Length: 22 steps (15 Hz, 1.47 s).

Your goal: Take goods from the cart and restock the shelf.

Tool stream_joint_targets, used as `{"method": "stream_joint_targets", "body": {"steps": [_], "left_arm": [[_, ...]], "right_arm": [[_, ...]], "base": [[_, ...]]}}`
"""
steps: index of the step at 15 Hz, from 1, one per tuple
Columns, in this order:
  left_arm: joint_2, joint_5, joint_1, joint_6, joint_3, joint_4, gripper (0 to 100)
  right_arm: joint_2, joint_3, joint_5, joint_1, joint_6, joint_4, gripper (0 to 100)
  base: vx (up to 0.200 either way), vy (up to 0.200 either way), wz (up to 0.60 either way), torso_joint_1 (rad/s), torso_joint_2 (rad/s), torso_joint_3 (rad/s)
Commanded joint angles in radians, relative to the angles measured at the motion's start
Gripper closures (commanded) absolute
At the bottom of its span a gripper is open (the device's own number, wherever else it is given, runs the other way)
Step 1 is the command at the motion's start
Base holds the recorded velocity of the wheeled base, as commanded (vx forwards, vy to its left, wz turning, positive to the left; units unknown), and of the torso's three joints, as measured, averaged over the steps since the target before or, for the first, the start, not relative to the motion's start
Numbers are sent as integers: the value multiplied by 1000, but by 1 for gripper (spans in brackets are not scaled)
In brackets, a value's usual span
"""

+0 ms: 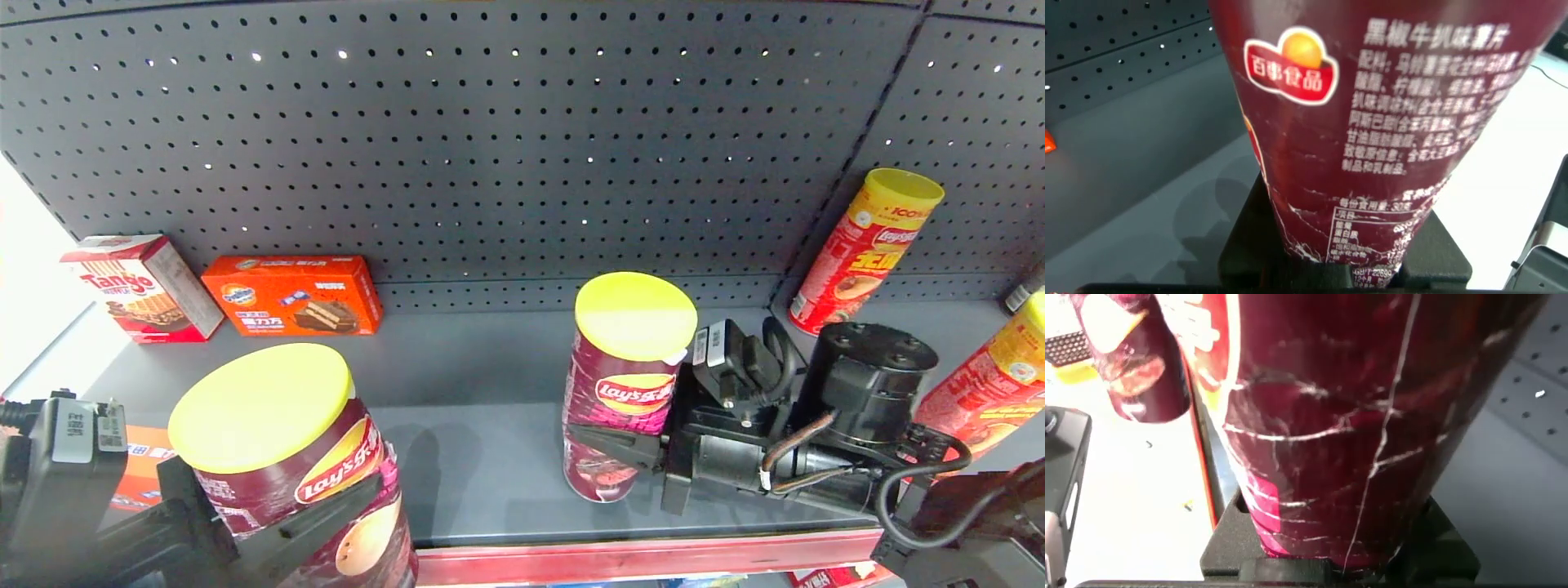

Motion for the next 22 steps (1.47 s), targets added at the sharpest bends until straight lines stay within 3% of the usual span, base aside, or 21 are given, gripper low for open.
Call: {"method": "stream_joint_targets", "body": {"steps": [1, 7, 8, 14, 20, 22], "left_arm": [[1, 0, 2, 0, 0, 0, 100], [0, 0, 2, 0, 0, 0, 100], [0, 0, 2, 0, 0, 0, 100], [0, 0, 2, 0, 3, 0, 100], [0, 0, 2, 0, 3, 0, 100], [0, 0, 2, 0, 2, -2, 100]], "right_arm": [[39, -2, 0, 1, -1, -3, 100], [86, -8, 0, 2, -3, -23, 100], [88, -8, -1, 2, -3, -23, 0], [40, 9, -3, -5, -3, -25, 0], [-319, 171, -30, -30, 0, 12, 0], [-485, 201, -77, -67, 0, 115, 0]], "base": [[0, 0, 0, 0, 0, 0], [0, 0, 0, 0, 0, 0], [0, 0, 0, 0, 0, 0], [0, 0, 0, 0, 0, 0], [0, 0, 0, 0, 0, 0], [0, 0, 0, 0, 0, 0]]}}
